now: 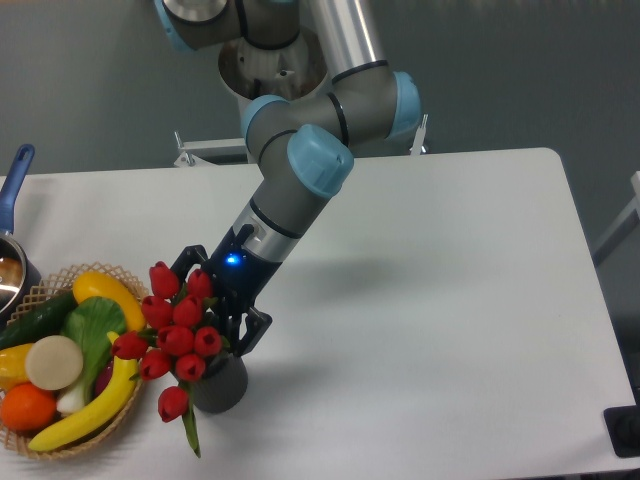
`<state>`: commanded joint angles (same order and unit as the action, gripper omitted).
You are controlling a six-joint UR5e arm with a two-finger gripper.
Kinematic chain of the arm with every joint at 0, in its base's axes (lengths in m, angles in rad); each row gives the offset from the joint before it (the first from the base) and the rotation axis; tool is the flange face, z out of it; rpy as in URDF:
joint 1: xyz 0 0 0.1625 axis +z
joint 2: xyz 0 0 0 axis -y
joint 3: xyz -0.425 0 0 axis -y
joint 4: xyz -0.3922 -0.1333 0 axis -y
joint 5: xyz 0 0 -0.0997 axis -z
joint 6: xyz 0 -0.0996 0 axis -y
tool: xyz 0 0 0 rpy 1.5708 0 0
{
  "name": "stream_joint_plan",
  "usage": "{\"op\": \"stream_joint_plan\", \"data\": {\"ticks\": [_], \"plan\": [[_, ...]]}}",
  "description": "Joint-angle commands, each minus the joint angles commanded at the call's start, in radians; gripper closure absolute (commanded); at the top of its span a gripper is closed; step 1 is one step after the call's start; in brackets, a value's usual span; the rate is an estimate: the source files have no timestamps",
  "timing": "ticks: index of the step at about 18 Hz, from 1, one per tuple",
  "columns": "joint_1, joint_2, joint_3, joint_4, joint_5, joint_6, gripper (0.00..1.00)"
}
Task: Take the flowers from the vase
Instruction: 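Close the gripper on the tulip stems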
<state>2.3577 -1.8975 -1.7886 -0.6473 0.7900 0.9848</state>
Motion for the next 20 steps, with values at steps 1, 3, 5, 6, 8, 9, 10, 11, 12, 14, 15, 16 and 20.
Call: {"op": "stream_joint_plan", "data": {"ticks": [1, 3, 5, 6, 8, 9, 10, 11, 12, 14, 15, 16, 20], "plan": [[0.0, 0.002, 0.0, 0.0, 0.0, 0.0, 0.41], [0.002, 0.003, 0.0, 0.0, 0.0, 0.0, 0.45], [0.002, 0.005, 0.0, 0.0, 0.0, -0.002, 0.49], [0.002, 0.006, 0.0, 0.0, 0.0, -0.002, 0.49], [0.003, 0.009, 0.0, 0.0, -0.002, -0.002, 0.5], [0.003, 0.009, 0.0, 0.0, -0.002, -0.005, 0.5], [0.006, 0.011, 0.0, 0.0, -0.002, -0.006, 0.5], [0.006, 0.015, 0.0, 0.0, -0.003, -0.006, 0.51], [0.008, 0.02, 0.0, 0.0, -0.003, -0.008, 0.51], [0.011, 0.021, 0.0, 0.0, -0.011, -0.009, 0.51], [0.014, 0.026, 0.002, 0.0, -0.021, -0.009, 0.51], [0.018, 0.035, 0.003, 0.0, -0.034, -0.009, 0.51], [0.044, 0.055, 0.02, 0.0, -0.081, -0.049, 0.55]]}}
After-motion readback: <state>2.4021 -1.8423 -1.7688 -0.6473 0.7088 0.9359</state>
